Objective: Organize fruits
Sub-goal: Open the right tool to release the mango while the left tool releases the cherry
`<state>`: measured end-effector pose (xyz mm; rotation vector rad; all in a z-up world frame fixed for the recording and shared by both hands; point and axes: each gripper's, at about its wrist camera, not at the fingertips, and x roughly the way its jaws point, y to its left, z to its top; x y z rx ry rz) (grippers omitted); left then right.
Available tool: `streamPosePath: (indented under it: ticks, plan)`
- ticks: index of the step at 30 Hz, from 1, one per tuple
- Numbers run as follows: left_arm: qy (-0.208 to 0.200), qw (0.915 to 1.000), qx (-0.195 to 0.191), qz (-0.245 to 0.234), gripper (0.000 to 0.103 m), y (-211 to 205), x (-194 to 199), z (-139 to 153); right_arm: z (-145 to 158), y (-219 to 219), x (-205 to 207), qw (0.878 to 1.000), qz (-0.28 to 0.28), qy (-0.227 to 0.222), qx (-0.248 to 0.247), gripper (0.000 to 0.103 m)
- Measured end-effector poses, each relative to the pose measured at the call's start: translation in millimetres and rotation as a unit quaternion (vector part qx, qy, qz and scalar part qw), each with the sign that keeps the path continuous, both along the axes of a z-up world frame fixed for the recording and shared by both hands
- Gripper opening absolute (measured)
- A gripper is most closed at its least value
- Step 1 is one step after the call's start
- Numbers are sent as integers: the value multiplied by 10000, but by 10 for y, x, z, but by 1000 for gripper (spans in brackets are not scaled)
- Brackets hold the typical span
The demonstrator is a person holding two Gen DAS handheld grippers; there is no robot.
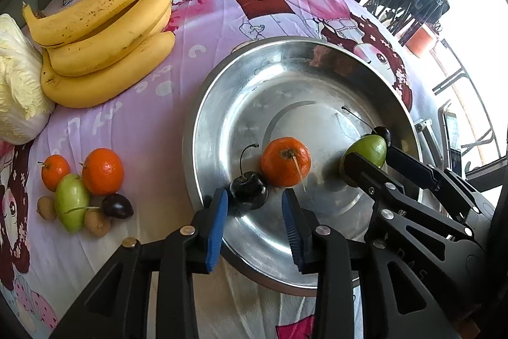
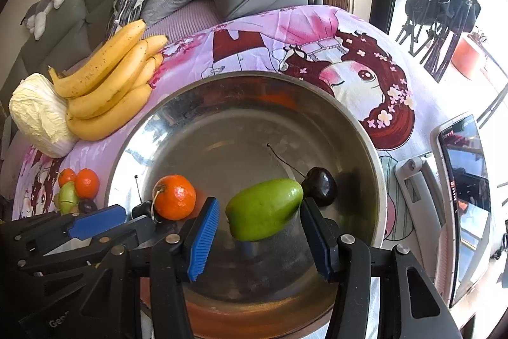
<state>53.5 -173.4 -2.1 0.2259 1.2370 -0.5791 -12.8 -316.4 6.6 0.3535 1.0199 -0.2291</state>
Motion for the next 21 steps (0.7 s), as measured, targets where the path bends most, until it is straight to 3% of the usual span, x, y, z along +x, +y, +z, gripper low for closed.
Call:
streamPosePath:
  ticks: [10,21]
  plan:
    - [-59,9995,-158,276,37,283,-12,156,91,37,-20,9999,55,-127,-50,57]
    - [-33,9927,-256,1179,37,909,86,167,172,168,-19,9995,218,-199,-144,56]
